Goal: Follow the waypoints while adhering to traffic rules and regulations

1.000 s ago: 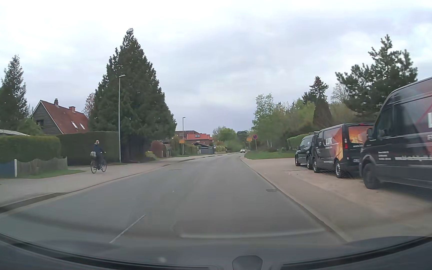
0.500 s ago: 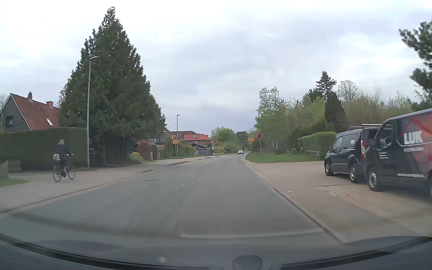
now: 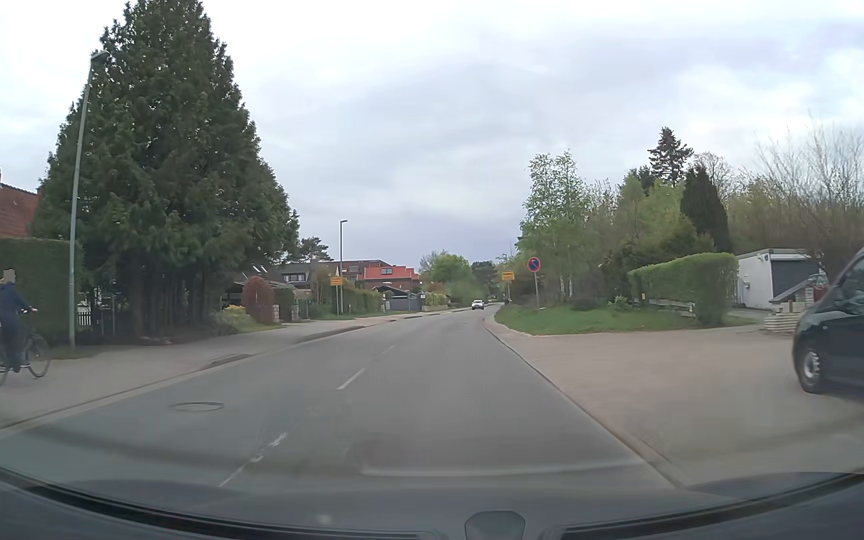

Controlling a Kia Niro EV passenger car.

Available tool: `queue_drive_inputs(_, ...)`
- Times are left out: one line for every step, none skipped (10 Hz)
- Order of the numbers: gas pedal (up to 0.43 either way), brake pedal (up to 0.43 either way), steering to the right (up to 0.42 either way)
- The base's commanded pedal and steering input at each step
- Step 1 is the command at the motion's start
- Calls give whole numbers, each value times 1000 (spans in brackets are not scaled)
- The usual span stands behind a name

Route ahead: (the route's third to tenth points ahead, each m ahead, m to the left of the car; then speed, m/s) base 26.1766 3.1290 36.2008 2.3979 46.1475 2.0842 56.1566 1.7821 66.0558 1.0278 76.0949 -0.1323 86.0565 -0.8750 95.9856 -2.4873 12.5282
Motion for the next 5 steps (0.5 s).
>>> queue_drive_inputs(0,0,0)
queue_drive_inputs(0,0,0)
queue_drive_inputs(0,0,0)
queue_drive_inputs(0,0,0)
queue_drive_inputs(0,0,0)
